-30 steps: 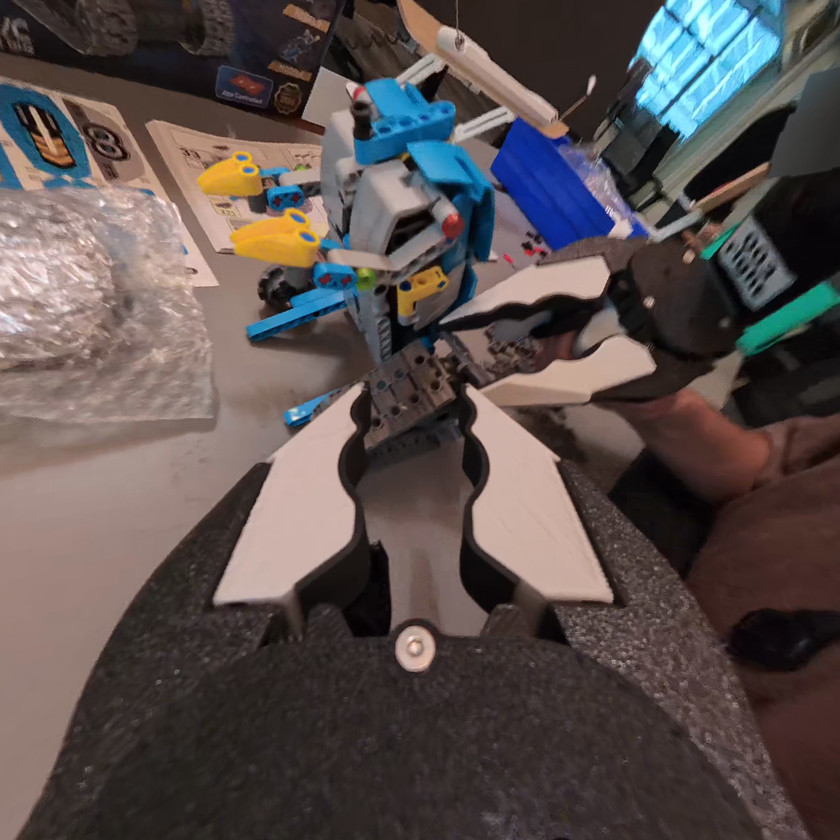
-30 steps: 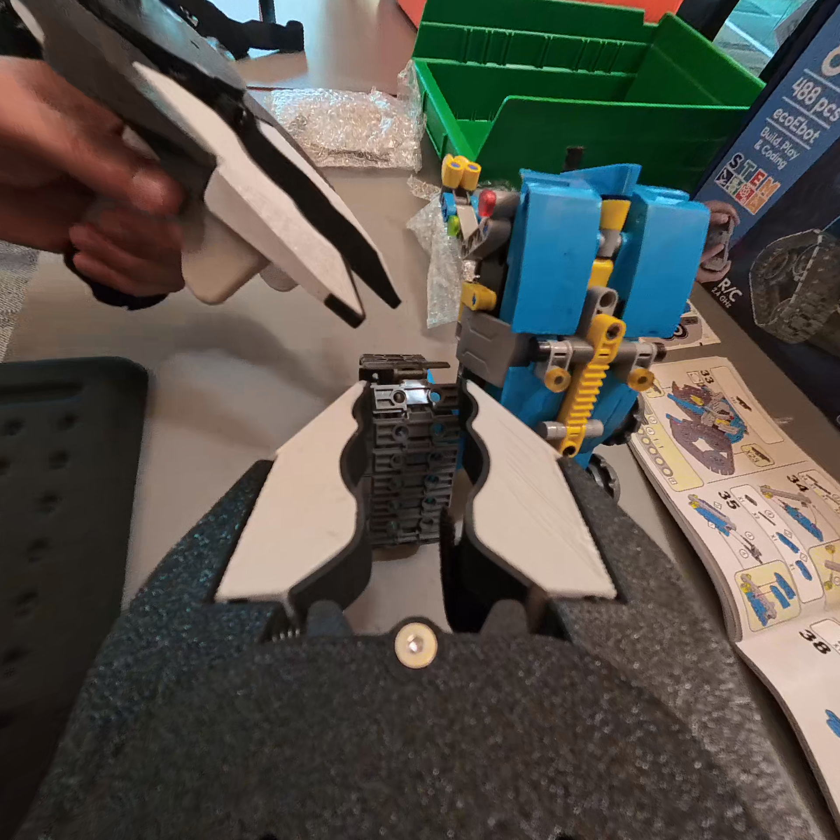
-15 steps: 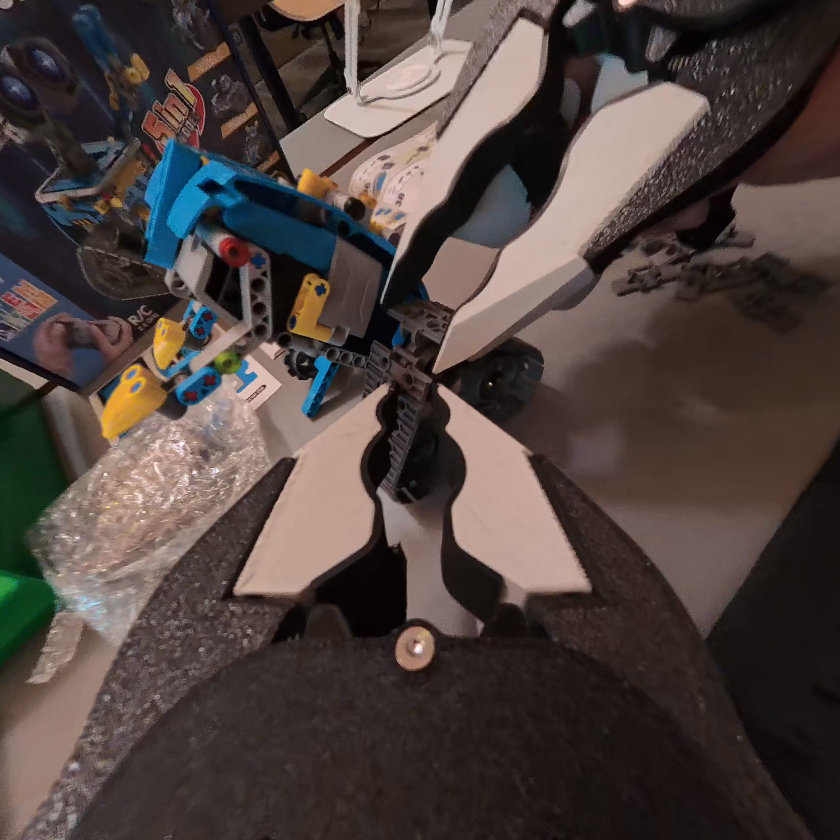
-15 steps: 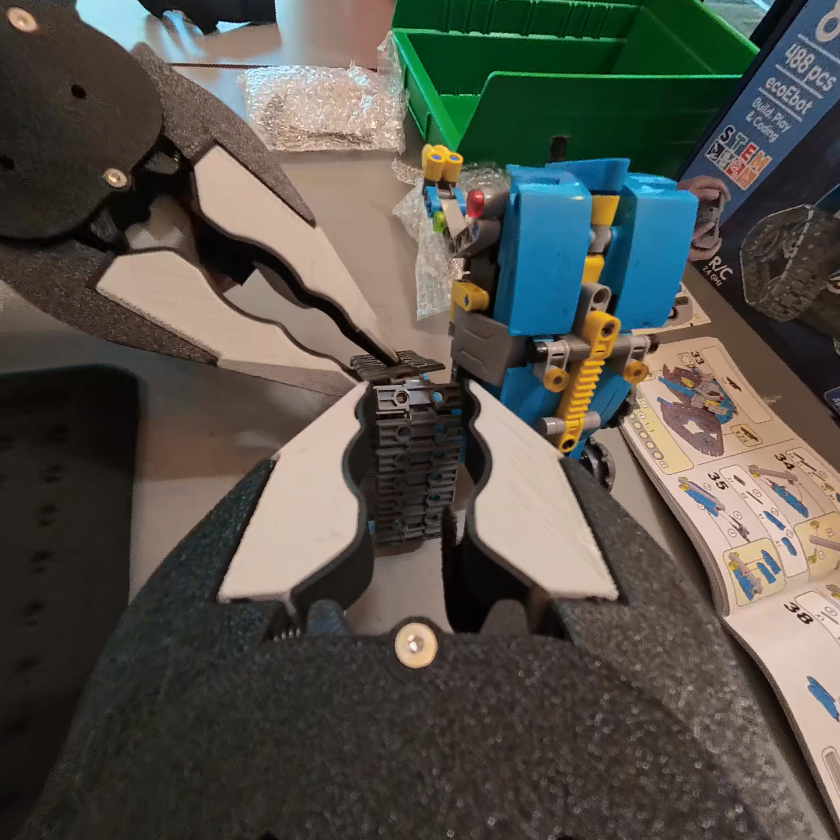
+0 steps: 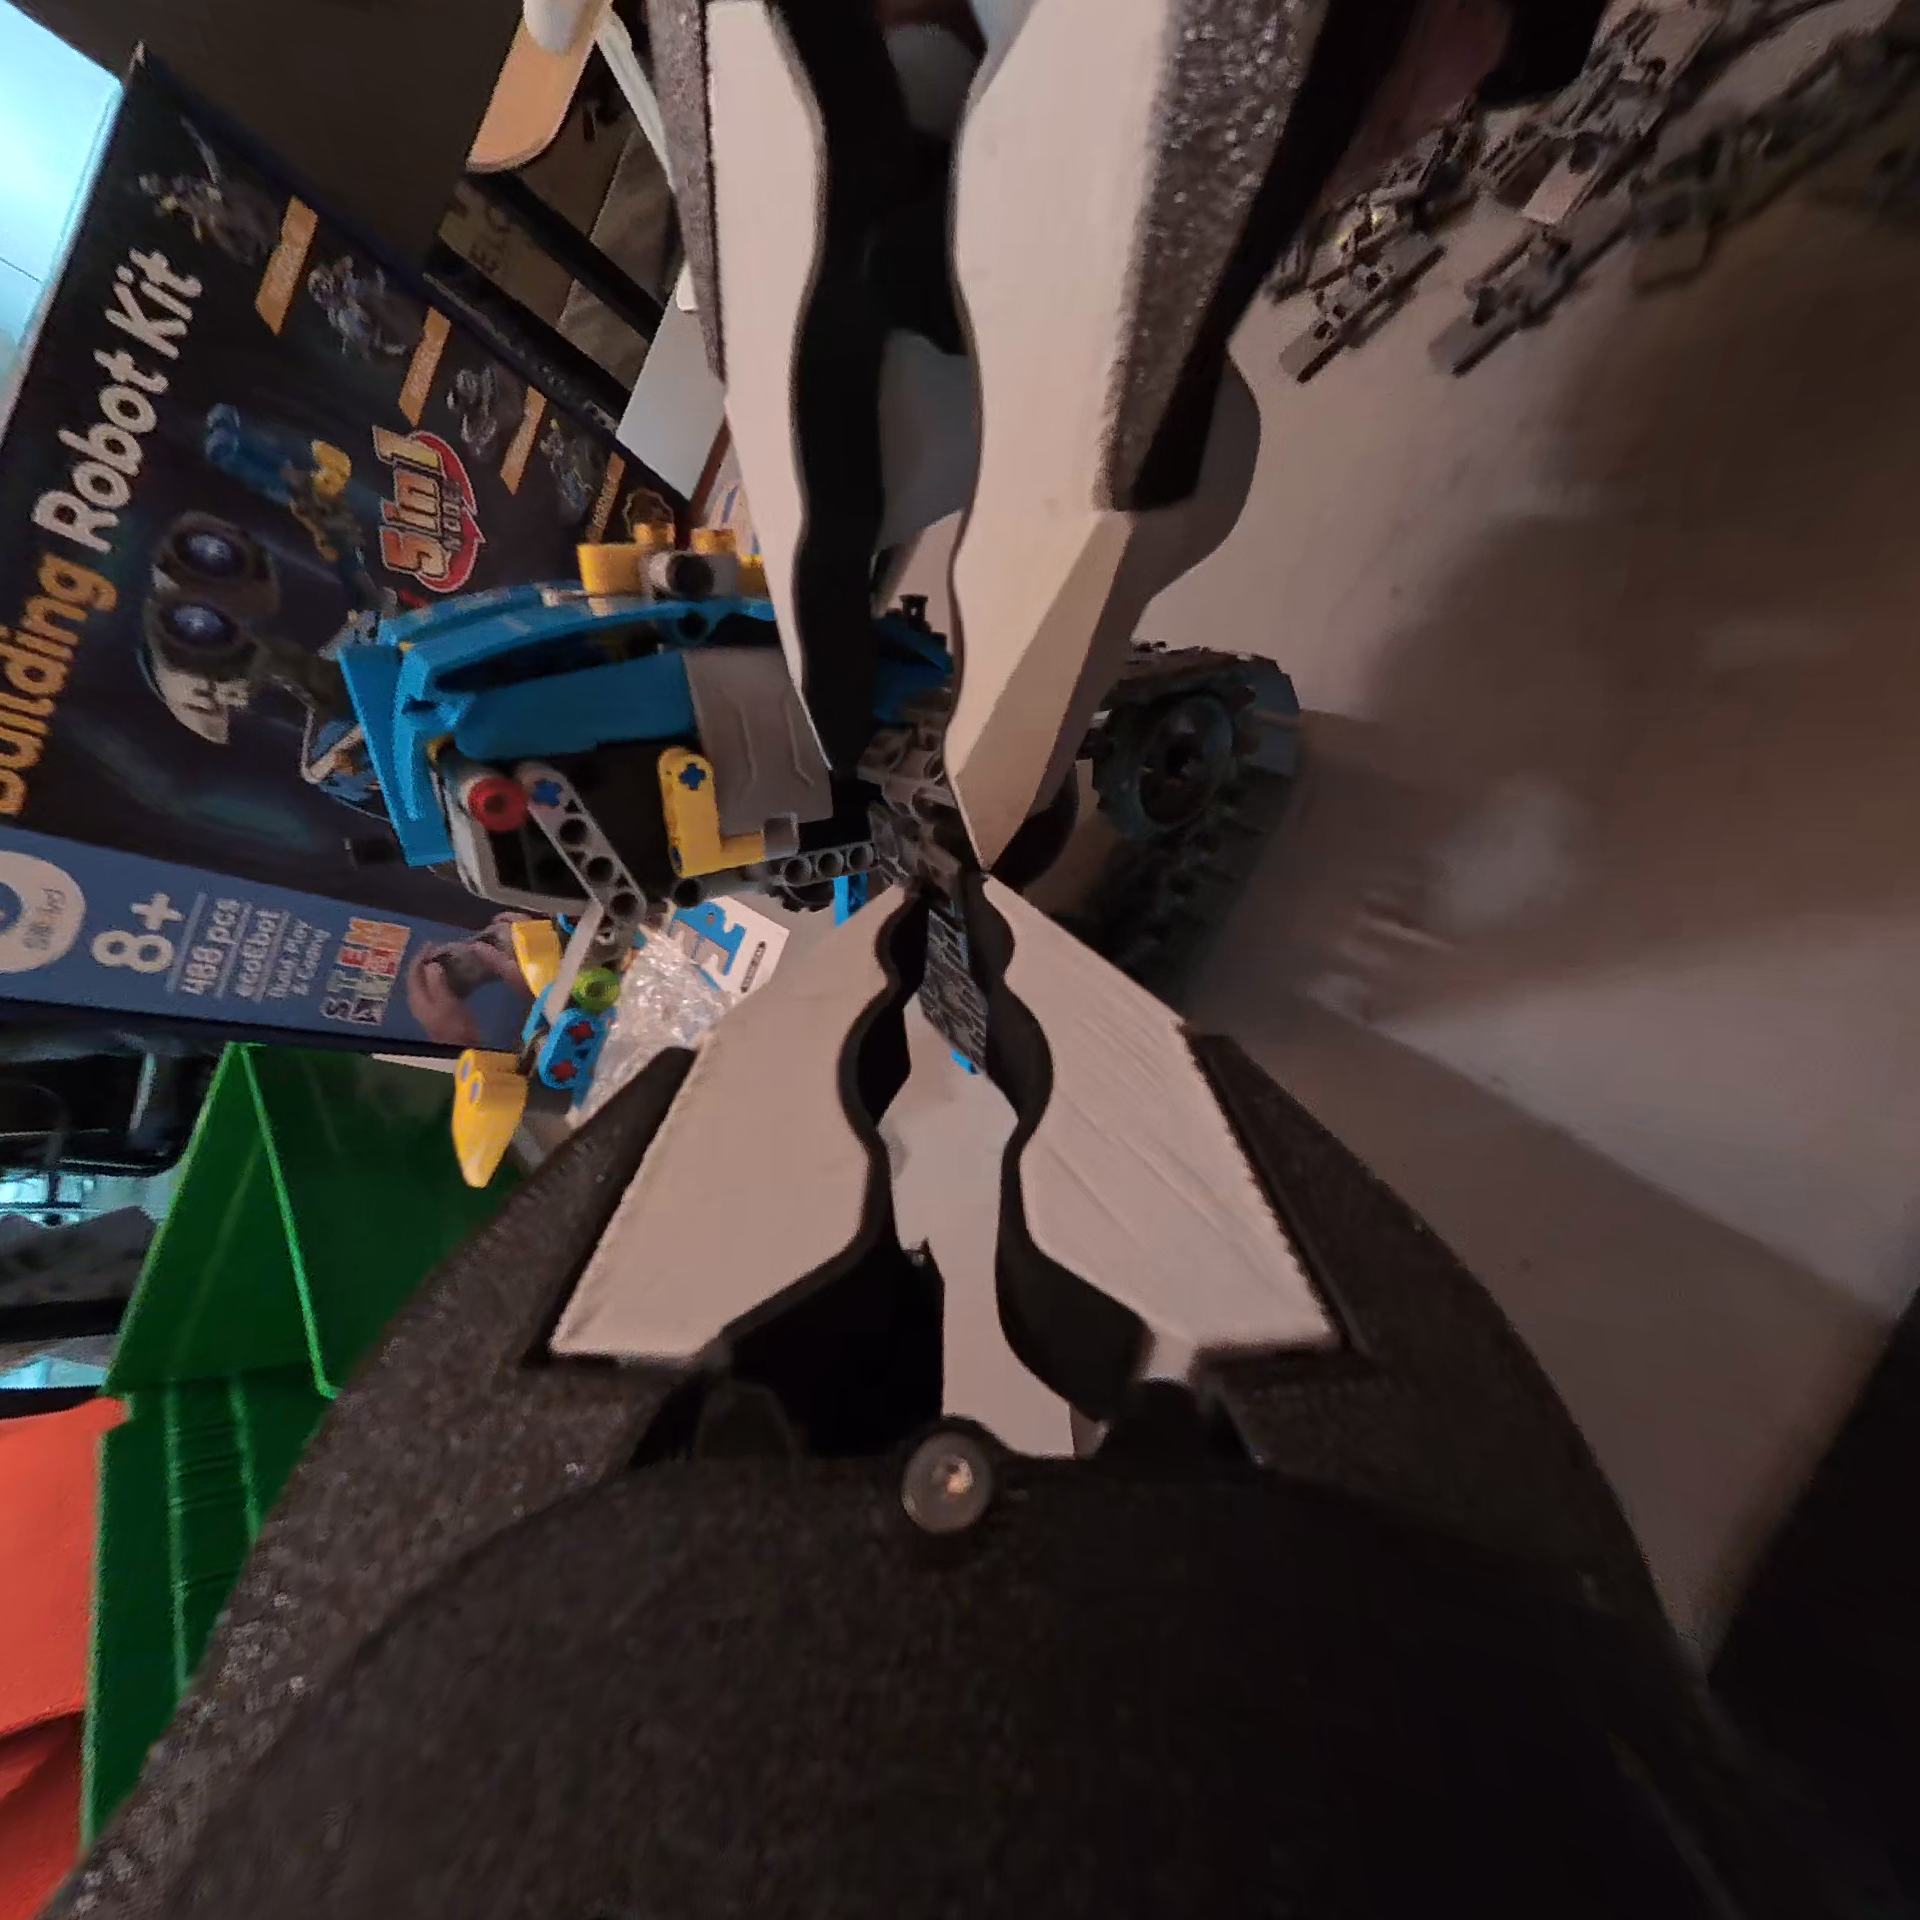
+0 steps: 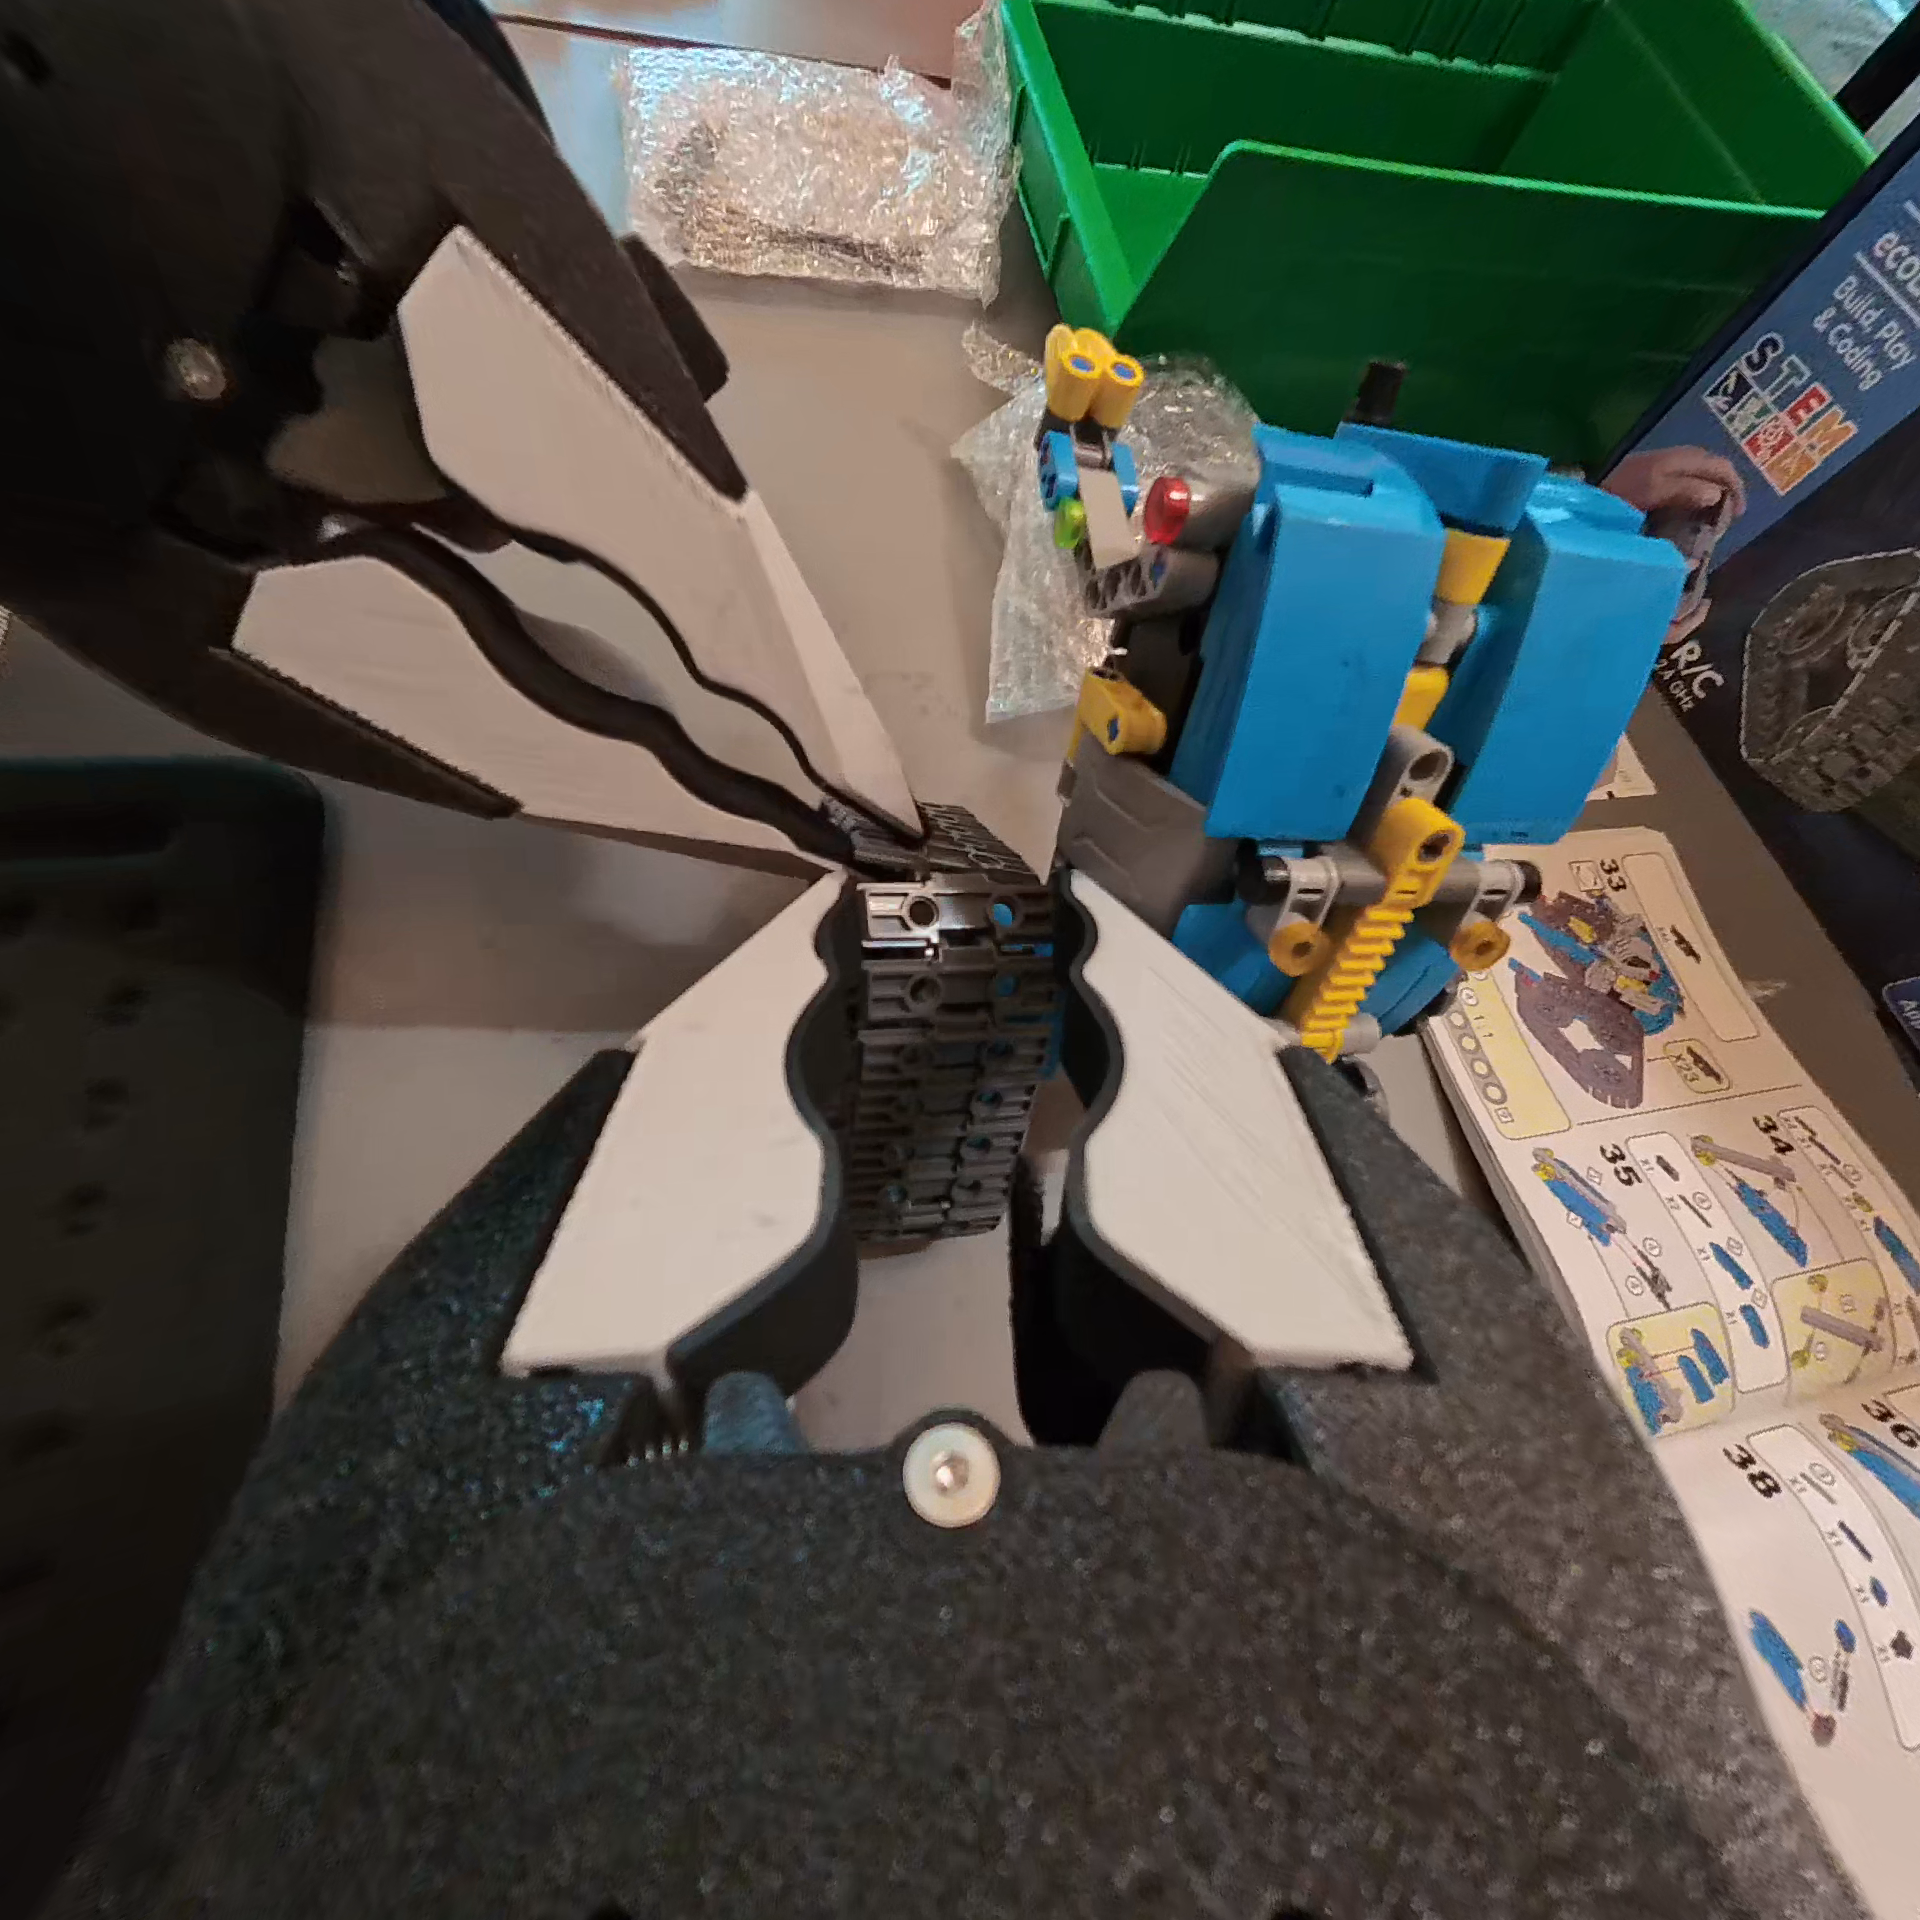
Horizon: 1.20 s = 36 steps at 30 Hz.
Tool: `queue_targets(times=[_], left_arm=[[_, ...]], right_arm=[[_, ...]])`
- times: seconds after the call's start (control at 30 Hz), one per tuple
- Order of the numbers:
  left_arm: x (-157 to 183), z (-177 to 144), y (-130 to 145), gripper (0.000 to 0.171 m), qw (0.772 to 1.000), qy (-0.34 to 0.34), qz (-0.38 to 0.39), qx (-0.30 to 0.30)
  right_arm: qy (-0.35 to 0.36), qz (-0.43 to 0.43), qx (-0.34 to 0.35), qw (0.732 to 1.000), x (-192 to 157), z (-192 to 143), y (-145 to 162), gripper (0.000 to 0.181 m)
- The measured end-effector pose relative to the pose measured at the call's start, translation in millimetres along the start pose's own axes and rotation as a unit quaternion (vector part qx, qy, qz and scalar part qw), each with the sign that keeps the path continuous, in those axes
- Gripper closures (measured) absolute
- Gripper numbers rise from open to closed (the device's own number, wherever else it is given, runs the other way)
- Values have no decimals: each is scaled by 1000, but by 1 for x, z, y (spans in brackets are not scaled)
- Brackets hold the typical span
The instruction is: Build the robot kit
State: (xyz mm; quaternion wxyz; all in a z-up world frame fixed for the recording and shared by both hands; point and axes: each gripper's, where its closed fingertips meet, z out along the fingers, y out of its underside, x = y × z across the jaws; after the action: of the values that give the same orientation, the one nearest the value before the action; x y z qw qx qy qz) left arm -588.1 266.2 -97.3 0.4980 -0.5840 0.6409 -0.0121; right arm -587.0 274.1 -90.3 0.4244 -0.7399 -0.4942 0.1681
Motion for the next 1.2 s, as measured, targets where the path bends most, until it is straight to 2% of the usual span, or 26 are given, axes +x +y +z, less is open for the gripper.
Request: queue_targets(times=[0.23,0.5,0.57,0.67,0.9,1.07,1.2], left_arm=[[1,1,-1,167,996,-64,60,3],[1,-1,-3,168,990,-132,-5,39],[1,-3,-9,168,987,-146,-11,60],[3,1,-12,168,986,-156,5,63],[3,1,-10,167,987,-151,16,52],[3,1,-10,167,987,-154,25,49],[4,0,-10,167,986,-154,26,51]], right_arm=[[-25,37,-50,998,-1,1,5,144],[-29,34,-68,997,-2,0,5,145],[-41,4,-83,996,-3,-2,8,145],[-42,-44,-108,992,1,-3,13,145],[-77,-31,-100,992,0,-5,10,141],[-97,-34,-86,991,-6,-7,11,130],[-102,-50,-83,990,-7,-8,15,132]])
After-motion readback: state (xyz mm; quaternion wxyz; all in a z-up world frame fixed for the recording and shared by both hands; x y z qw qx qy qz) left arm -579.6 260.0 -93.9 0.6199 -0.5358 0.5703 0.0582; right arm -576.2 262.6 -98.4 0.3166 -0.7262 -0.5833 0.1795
